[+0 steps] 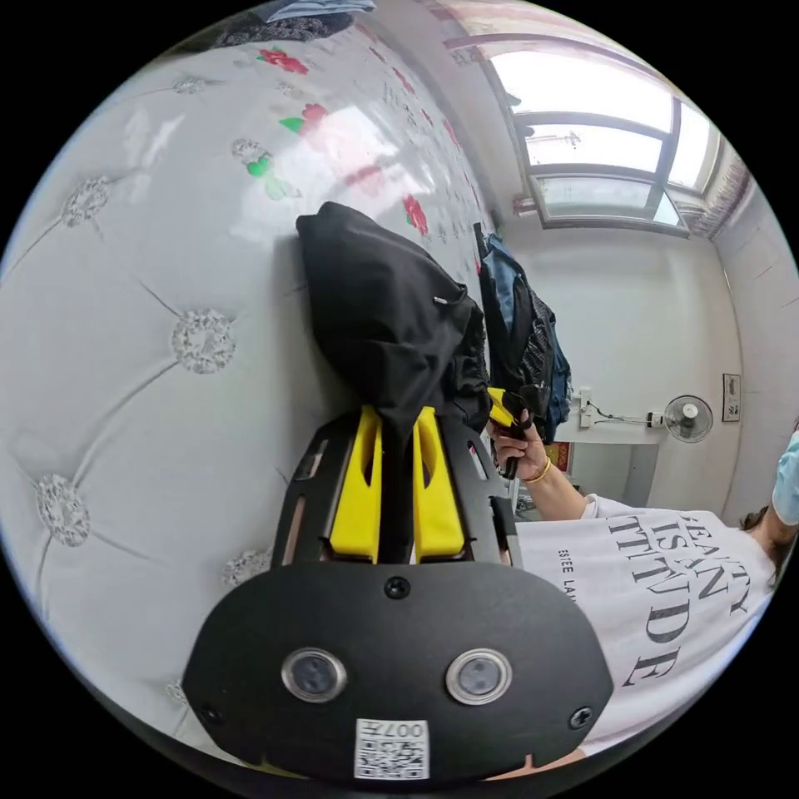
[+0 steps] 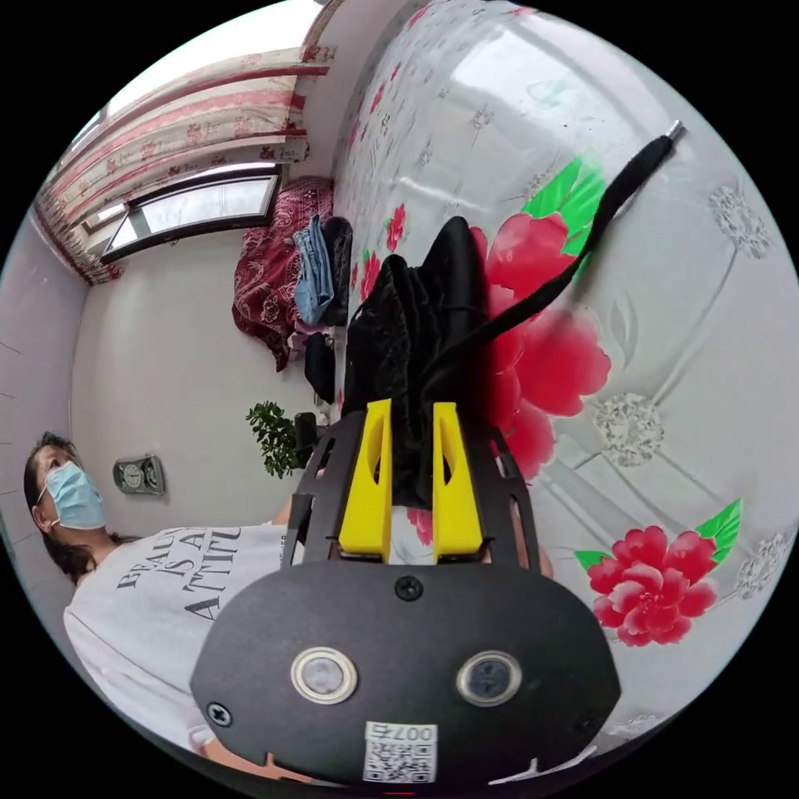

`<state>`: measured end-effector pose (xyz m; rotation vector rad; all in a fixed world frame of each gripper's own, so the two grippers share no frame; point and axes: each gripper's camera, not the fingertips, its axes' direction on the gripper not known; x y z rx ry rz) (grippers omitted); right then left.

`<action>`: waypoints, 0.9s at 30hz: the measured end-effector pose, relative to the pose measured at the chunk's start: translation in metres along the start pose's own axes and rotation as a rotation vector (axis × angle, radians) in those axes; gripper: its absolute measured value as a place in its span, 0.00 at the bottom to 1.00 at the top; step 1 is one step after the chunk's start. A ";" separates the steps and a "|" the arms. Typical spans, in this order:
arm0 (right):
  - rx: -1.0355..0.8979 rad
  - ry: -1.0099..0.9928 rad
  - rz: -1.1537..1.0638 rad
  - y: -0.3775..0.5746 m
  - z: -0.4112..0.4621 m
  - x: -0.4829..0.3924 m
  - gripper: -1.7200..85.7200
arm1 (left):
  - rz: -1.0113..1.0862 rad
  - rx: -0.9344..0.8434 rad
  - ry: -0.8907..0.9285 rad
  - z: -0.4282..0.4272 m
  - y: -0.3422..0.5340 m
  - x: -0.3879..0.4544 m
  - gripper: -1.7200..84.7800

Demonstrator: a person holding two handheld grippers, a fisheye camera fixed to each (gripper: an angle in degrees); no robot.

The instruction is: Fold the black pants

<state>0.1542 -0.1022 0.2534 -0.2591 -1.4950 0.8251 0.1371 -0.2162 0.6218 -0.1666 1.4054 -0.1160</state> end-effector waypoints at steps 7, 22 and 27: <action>-0.023 -0.043 -0.183 -0.077 0.031 -0.116 0.07 | 0.133 0.101 0.124 -0.073 -0.088 0.020 0.08; 0.144 0.130 -0.476 -0.283 0.331 -0.379 0.05 | 0.155 0.546 -0.499 -0.323 -0.248 0.047 0.15; -0.165 0.512 -0.528 -0.181 0.435 -0.247 0.04 | 0.217 0.327 -0.773 -0.147 -0.140 -0.003 0.14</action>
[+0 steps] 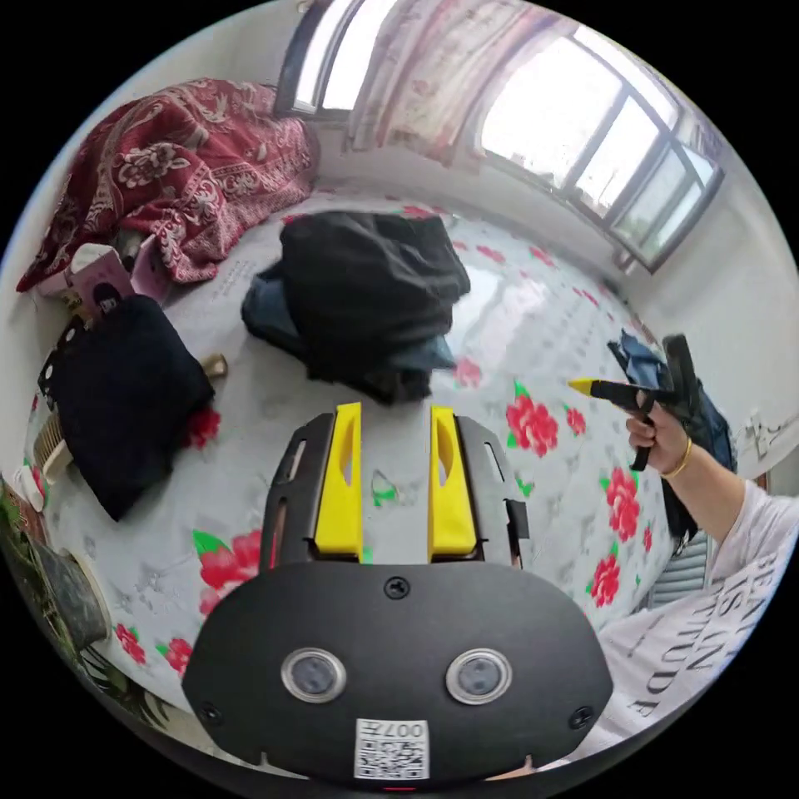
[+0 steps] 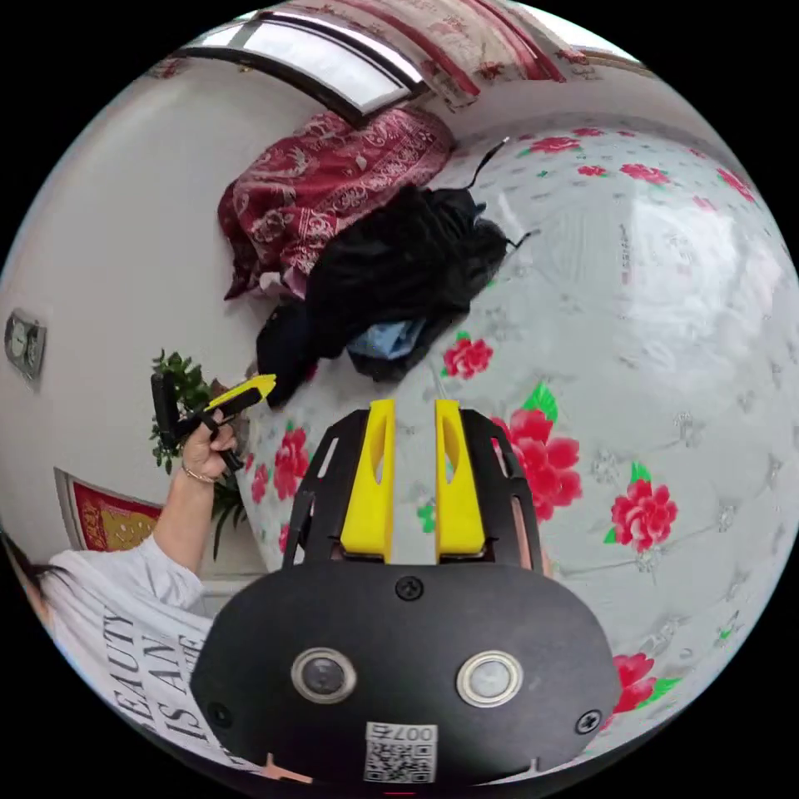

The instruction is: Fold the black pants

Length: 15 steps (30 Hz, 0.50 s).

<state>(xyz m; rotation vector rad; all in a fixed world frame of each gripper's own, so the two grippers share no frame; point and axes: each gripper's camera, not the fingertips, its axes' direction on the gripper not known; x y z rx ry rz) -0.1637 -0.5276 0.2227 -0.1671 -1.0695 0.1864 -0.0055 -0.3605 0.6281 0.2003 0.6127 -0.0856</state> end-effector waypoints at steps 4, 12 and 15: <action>-0.295 0.207 -0.029 0.142 0.058 0.013 0.04 | 0.092 -0.195 -0.032 0.068 0.115 0.107 0.09; -0.556 0.546 -0.150 0.320 0.032 0.009 0.02 | 0.384 -0.416 0.062 0.119 0.207 0.276 0.06; -0.450 0.579 -0.172 0.335 0.037 0.005 0.02 | 0.482 -0.463 -0.021 0.134 0.209 0.313 0.06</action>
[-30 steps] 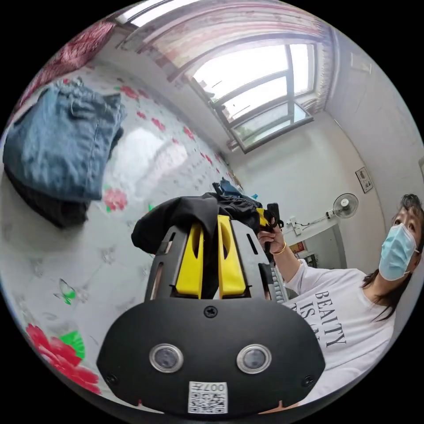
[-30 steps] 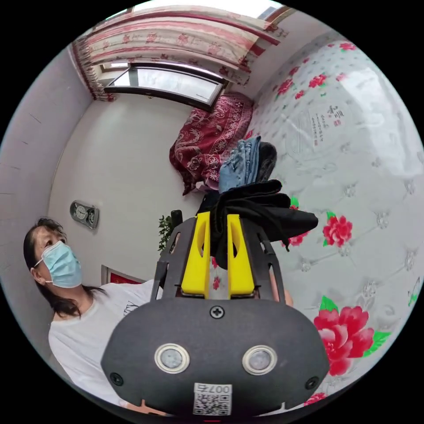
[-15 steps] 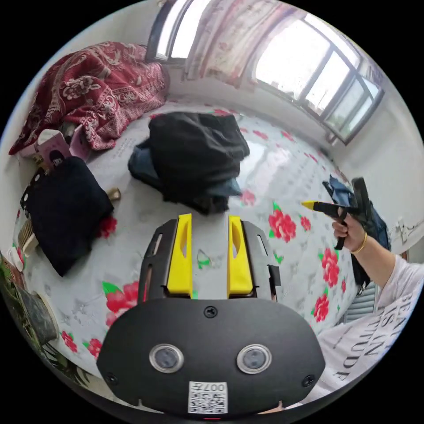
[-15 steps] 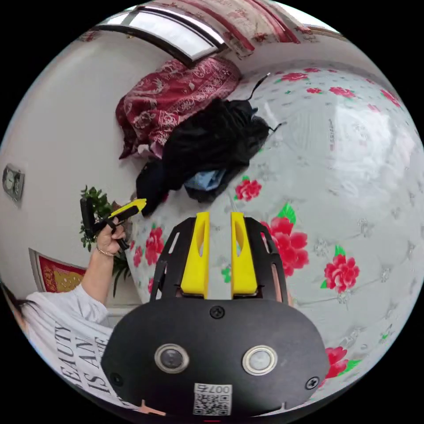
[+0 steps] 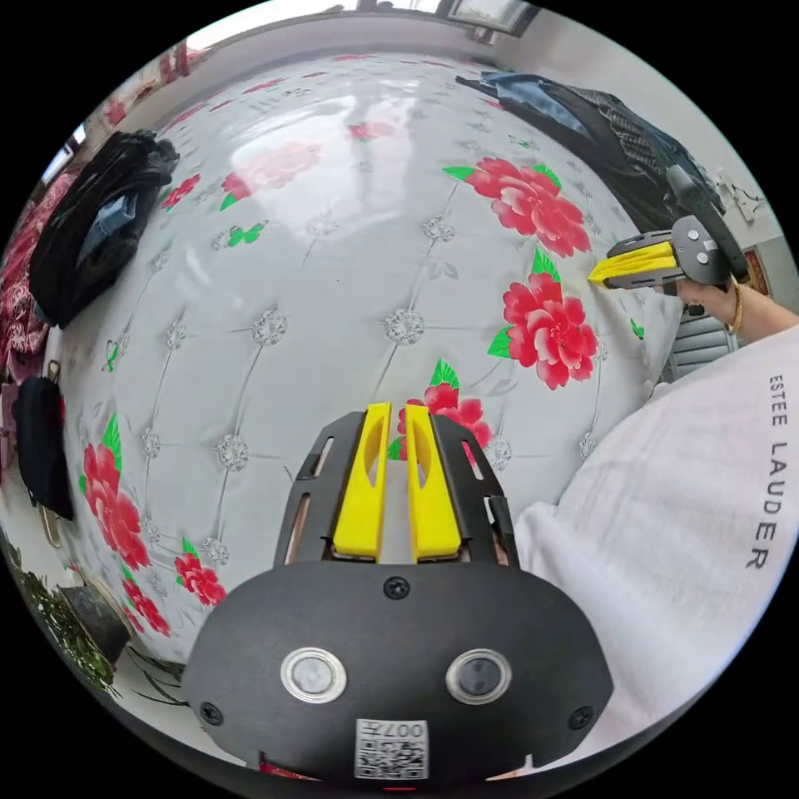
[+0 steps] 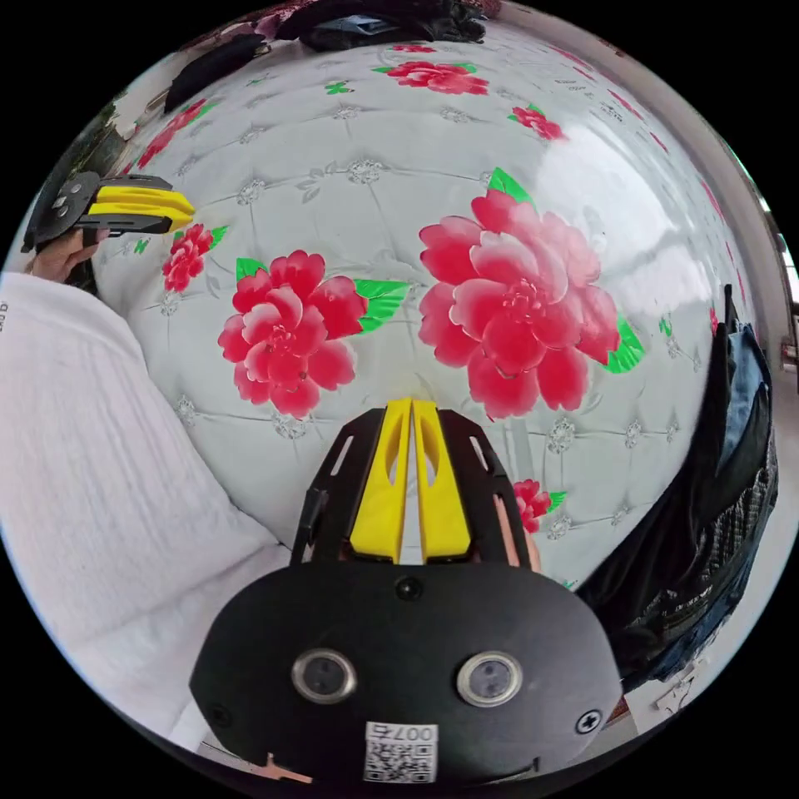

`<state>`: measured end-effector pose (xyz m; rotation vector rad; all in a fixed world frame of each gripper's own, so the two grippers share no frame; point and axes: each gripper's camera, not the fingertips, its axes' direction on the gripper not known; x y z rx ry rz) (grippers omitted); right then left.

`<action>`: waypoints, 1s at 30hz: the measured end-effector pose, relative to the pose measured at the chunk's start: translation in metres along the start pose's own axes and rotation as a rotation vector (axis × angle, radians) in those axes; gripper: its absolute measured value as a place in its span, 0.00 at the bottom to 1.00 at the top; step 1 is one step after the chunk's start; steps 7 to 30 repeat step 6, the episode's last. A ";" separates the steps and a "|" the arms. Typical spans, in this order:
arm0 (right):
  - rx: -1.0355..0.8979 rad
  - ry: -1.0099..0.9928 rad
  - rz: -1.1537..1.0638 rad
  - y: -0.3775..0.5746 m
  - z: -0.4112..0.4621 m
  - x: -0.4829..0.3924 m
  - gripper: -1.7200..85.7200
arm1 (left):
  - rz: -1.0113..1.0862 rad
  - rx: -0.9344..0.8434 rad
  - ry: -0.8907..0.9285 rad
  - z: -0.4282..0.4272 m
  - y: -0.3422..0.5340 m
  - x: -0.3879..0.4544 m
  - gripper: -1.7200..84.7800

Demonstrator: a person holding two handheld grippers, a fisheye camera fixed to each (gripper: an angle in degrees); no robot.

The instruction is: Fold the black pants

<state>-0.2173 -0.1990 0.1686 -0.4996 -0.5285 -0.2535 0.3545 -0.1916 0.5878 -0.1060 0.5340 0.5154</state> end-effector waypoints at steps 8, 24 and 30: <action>0.243 -0.297 0.269 0.031 -0.013 0.054 0.07 | -0.017 -0.093 0.017 0.021 -0.026 0.051 0.07; 0.243 -0.297 0.269 0.031 -0.013 0.054 0.07 | -0.017 -0.093 0.017 0.021 -0.026 0.051 0.07; 0.243 -0.297 0.269 0.031 -0.013 0.054 0.07 | -0.017 -0.093 0.017 0.021 -0.026 0.051 0.07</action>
